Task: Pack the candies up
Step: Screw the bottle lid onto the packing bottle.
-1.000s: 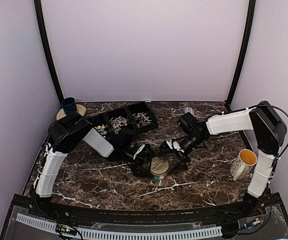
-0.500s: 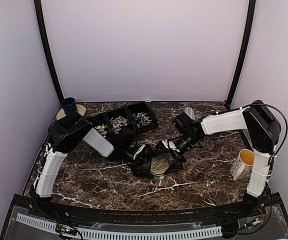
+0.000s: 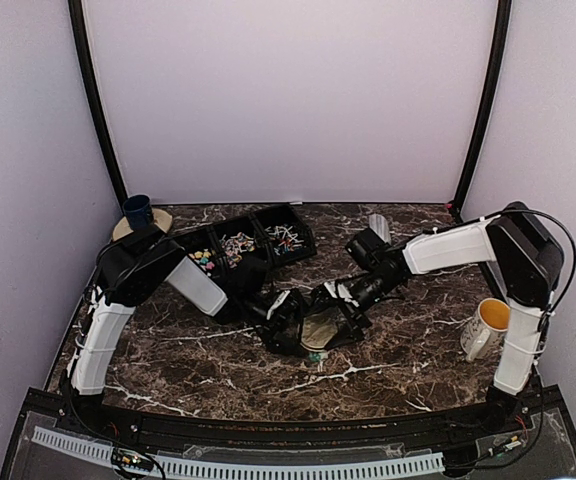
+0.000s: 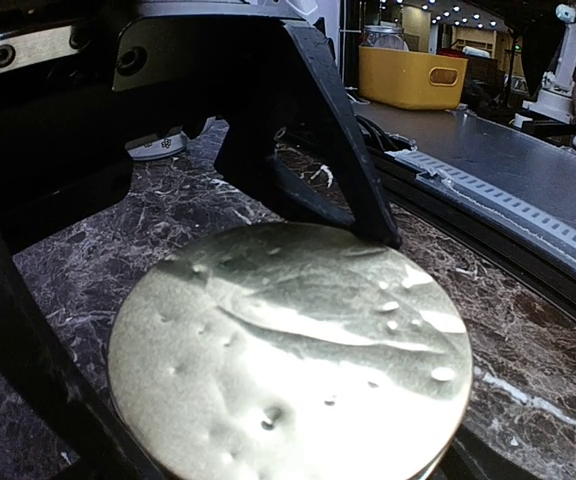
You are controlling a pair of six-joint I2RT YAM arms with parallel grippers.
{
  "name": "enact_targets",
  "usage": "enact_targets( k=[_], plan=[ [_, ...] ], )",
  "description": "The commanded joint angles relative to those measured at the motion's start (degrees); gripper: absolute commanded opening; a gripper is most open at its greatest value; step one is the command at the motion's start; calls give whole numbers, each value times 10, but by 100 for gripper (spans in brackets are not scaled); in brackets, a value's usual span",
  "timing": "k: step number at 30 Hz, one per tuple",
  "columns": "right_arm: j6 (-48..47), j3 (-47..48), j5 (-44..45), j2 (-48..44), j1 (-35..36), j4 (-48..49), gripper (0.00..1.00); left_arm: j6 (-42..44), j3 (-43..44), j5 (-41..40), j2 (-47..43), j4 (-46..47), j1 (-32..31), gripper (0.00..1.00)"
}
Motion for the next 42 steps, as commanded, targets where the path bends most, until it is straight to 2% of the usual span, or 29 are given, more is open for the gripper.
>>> enact_targets(
  k=[1, 12, 16, 17, 18, 24, 29, 35, 42],
  plan=[
    [62, -37, 23, -15, 5, 77, 87, -79, -38, -104, 31, -55, -13, 82],
    [249, -161, 112, -87, 7, 285, 87, -181, -72, -183, 31, 63, -5, 81],
    [258, -195, 120, -104, 17, 348, 87, -217, -83, -220, 30, 100, -5, 82],
    [312, -205, 183, -107, 21, 365, 87, -227, -87, -238, 29, 110, -5, 82],
    [335, -212, 206, -110, 23, 379, 87, -237, -90, -254, 27, 118, -5, 82],
    [430, -247, 315, -114, 47, 457, 87, -313, -113, -379, 9, 151, -5, 81],
    [493, -272, 408, -114, 65, 532, 88, -354, -121, -448, -3, 157, -8, 81],
    [533, -256, 512, -94, 97, 558, 88, -355, -111, -523, -11, 129, -37, 81],
    [532, -245, 537, -91, 101, 555, 92, -348, -118, -523, -16, 138, -44, 82]
  ],
)
